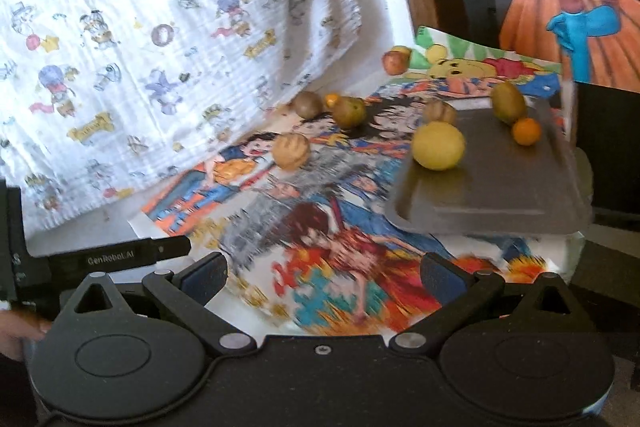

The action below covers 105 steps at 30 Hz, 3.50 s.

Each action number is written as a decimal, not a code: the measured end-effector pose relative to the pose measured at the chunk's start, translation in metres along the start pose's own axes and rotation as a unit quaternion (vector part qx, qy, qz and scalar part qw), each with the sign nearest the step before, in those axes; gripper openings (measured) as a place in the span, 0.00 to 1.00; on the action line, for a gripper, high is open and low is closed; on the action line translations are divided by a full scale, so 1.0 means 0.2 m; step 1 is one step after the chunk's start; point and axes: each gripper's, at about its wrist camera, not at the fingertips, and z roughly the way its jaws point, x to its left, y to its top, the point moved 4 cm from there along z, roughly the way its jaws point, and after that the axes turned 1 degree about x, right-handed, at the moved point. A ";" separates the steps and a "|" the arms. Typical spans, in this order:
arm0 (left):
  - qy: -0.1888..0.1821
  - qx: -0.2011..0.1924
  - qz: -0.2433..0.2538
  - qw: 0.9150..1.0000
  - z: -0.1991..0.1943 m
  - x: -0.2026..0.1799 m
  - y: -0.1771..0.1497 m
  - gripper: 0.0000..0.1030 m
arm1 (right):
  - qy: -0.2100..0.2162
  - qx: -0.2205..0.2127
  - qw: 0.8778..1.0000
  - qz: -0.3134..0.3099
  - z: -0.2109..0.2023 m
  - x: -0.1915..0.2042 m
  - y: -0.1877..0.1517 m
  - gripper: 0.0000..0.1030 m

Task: Organize fruits
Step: 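Open both tools and lift them away from the tray, then grasp a second striped melon with the left tool while the right tool grasps a green pear, then carry the melon in the left tool over the tray while the right tool carries the pear there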

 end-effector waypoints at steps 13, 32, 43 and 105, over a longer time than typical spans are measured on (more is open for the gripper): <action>0.019 -0.062 0.043 0.997 0.00 -0.03 0.33 1.00 | 0.056 -0.016 0.997 -0.046 0.11 0.20 0.73 1.00; -0.024 -0.013 0.054 0.998 0.63 -0.36 0.48 1.00 | 0.034 0.152 0.988 -0.022 1.13 -0.20 1.05 0.99; -0.016 -0.006 0.004 1.000 0.84 -0.38 0.45 0.89 | 0.087 0.172 0.981 0.011 1.51 -0.31 1.03 0.92; -0.020 -0.020 -0.087 0.996 0.45 -0.33 0.30 0.54 | 0.154 0.084 0.984 0.022 0.88 -0.27 0.64 0.53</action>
